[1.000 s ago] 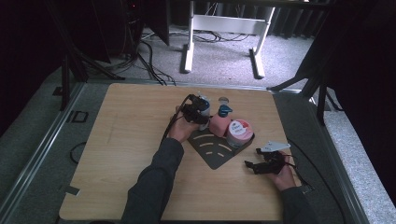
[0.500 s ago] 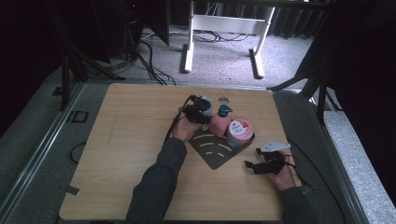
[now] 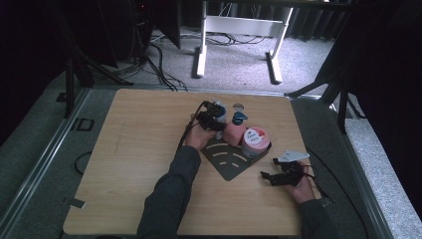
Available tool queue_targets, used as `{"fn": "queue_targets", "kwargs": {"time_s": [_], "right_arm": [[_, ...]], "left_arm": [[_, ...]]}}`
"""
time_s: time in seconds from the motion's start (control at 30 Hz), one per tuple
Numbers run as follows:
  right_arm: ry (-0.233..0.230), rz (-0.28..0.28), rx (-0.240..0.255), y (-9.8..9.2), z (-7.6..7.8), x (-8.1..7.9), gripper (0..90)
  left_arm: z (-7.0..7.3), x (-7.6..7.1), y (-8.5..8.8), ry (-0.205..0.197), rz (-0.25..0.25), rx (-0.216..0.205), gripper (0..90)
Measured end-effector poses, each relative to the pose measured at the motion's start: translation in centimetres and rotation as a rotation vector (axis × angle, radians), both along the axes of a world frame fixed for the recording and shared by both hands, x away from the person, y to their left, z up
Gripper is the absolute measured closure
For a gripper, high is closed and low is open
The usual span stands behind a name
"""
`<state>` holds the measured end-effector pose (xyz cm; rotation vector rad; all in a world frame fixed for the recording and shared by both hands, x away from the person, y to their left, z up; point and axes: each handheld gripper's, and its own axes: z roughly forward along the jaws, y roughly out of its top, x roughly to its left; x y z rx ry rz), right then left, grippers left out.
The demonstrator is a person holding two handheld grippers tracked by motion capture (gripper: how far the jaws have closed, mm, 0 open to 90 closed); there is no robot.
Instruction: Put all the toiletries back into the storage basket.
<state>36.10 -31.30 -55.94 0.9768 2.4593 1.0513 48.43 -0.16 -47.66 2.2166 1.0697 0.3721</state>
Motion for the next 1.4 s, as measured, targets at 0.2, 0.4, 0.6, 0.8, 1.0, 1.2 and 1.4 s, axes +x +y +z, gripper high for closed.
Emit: {"fn": "queue_targets", "kwargs": {"time_s": [0.2,0.4,0.6,0.8,1.0,1.2,1.4], "right_arm": [[0.000,0.000,0.000,0.0,0.0,0.0,18.2],[0.000,0.001,0.000,0.0,0.0,0.0,18.2],[0.001,0.001,0.000,0.0,0.0,0.0,18.2],[0.000,0.001,-0.001,0.0,0.0,0.0,18.2],[-0.001,0.002,-0.001,0.0,0.0,0.0,18.2],[-0.001,0.002,-0.001,0.0,0.0,0.0,18.2],[-0.001,0.002,-0.001,0.0,0.0,0.0,18.2]], "left_arm": [[0.0,0.2,-0.3,0.002,0.003,0.001,53.6],[0.2,0.1,-0.1,-0.001,-0.003,-0.021,49.5],[0.4,-0.4,0.3,-0.003,-0.007,-0.021,49.5],[0.2,-0.9,0.9,0.004,-0.018,-0.002,54.6],[0.2,-0.9,0.7,-0.009,-0.013,0.001,55.0],[0.1,-0.8,0.7,-0.008,-0.010,-0.007,54.9],[0.1,-0.9,0.8,0.002,-0.009,-0.010,54.5]]}}
